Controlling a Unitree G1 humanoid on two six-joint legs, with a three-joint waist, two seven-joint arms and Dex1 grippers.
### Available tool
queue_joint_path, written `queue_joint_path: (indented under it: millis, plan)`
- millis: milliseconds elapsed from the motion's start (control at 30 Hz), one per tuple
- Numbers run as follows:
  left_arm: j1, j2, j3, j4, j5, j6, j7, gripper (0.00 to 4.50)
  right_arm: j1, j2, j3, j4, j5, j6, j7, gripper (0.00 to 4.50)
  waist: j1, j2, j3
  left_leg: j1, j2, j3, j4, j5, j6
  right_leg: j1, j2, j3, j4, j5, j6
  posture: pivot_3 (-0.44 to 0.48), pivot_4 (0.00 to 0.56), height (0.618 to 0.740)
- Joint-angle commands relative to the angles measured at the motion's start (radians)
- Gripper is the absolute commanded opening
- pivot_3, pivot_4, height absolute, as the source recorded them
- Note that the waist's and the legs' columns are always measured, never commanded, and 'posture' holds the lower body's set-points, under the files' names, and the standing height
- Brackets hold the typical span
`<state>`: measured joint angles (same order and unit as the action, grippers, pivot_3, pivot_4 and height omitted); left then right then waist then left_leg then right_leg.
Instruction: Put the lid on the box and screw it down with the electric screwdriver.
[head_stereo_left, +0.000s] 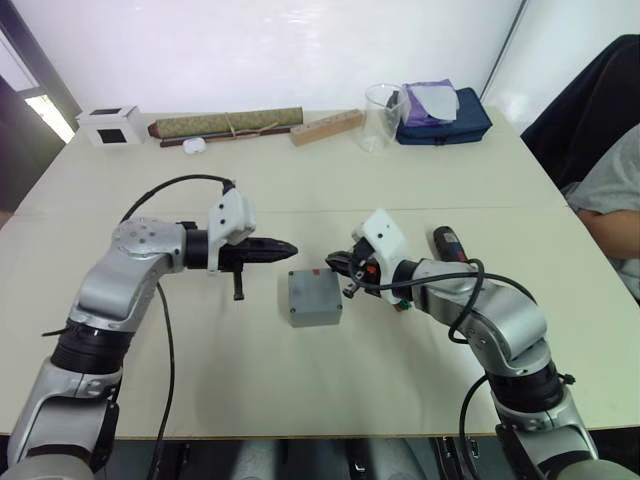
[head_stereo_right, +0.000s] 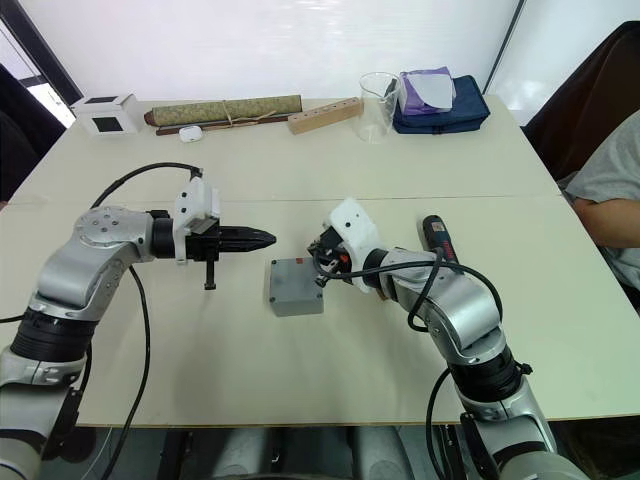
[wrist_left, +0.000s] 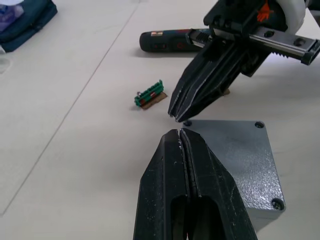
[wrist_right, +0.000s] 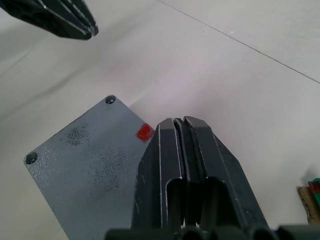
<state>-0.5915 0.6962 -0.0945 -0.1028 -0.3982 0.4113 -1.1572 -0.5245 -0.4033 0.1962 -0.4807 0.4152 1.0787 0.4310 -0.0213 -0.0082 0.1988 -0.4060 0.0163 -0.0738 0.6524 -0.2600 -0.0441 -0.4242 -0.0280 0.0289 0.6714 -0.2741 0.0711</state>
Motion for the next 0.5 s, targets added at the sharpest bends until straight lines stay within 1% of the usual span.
queue_joint_path:
  millis: [33,500]
  plan:
    - [-0.011,0.005,0.023,-0.035,-0.016,0.004,0.002,0.00,-0.005,-0.007,0.017,-0.024,-0.005,-0.002,0.004,0.03,0.000,0.000,0.000,0.000,0.000,0.000,0.000,0.000,0.000,0.000,0.000,0.000,0.000,0.000,0.000,0.000,0.150,0.736]
    - [0.003,0.013,0.022,-0.053,-0.020,0.013,0.000,0.00,-0.015,-0.009,0.022,-0.050,0.010,0.012,0.019,0.03,0.000,0.000,0.000,0.000,0.000,0.000,0.000,0.000,0.000,0.000,0.000,0.000,0.000,0.000,0.000,0.000,0.150,0.736]
